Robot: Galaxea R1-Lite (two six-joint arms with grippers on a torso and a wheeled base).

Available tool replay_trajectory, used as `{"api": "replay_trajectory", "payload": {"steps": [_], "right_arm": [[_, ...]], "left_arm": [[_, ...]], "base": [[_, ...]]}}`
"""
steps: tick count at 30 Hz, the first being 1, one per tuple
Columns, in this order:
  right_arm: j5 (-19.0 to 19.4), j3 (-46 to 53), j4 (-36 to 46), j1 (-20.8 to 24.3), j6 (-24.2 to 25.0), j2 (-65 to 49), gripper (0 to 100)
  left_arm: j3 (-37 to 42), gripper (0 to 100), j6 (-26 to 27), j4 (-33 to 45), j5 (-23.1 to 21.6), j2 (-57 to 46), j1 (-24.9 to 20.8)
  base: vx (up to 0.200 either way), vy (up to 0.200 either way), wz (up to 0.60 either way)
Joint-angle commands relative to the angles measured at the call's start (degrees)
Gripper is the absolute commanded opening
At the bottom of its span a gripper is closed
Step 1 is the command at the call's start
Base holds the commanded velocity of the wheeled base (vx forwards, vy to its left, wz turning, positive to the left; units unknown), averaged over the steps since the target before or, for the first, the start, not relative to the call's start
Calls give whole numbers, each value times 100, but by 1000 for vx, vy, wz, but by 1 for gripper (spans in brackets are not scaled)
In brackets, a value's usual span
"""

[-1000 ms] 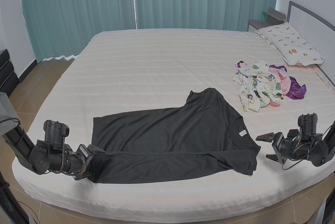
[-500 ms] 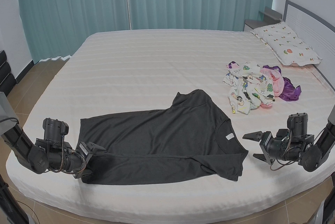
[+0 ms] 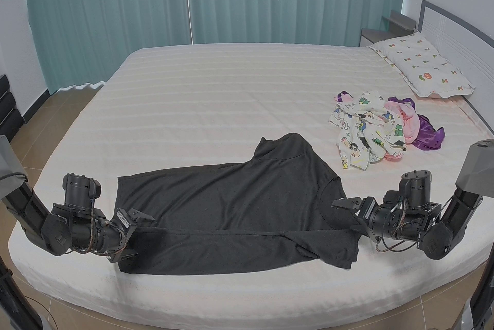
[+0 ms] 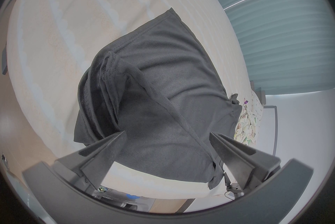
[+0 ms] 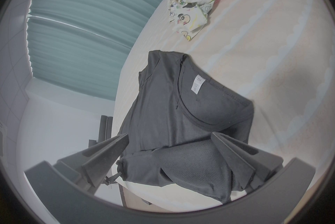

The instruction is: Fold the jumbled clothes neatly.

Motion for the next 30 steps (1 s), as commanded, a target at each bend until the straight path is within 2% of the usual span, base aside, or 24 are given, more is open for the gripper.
{"api": "replay_trajectory", "payload": {"steps": [1, 7, 12, 30], "right_arm": [[-2, -15, -2, 28, -94, 62, 100], [-19, 29, -10, -122, -437, 18, 100], [-344, 55, -10, -218, -946, 106, 100], [-300, 99, -107, 28, -999, 457, 100]], "left_arm": [[4, 100, -2, -3, 3, 18, 1], [4, 100, 7, -3, 3, 18, 1], [13, 100, -2, -3, 3, 9, 1], [4, 100, 7, -3, 12, 35, 1]], "base": [[0, 0, 0], [0, 0, 0], [0, 0, 0], [0, 0, 0]]}}
